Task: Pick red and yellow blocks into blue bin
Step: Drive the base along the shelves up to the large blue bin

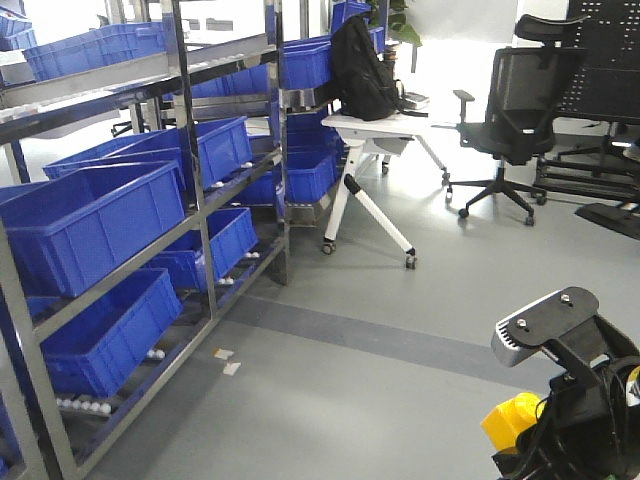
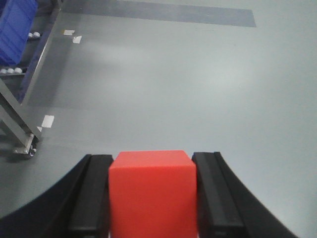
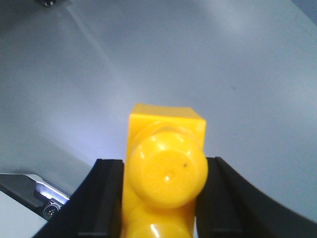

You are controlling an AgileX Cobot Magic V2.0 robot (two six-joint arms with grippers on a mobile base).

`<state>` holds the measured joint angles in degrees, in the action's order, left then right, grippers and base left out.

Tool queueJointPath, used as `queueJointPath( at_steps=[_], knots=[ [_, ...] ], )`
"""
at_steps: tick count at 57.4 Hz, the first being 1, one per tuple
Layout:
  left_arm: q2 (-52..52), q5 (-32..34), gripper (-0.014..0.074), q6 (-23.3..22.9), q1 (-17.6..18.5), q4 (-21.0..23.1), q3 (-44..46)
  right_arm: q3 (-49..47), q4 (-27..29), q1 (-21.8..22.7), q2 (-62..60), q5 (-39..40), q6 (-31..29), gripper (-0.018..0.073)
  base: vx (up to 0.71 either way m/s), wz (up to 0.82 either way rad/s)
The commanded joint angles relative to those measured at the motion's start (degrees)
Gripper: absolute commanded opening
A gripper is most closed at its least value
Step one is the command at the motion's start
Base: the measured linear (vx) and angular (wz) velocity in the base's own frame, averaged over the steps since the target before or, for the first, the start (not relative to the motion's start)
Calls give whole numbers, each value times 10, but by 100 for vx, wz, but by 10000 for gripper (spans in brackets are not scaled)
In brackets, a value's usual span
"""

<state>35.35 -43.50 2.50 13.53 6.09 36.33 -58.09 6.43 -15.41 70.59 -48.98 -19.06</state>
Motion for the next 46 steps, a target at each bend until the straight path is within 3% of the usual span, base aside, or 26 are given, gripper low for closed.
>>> queueJointPath(
  at_steps=[1, 46],
  knots=[
    [1, 38, 203, 0, 1, 7, 15, -17, 1, 0, -15, 28, -1, 294, 39, 9],
    [1, 38, 203, 0, 1, 7, 15, -17, 0, 0, -15, 28, -1, 294, 35, 16]
  ],
)
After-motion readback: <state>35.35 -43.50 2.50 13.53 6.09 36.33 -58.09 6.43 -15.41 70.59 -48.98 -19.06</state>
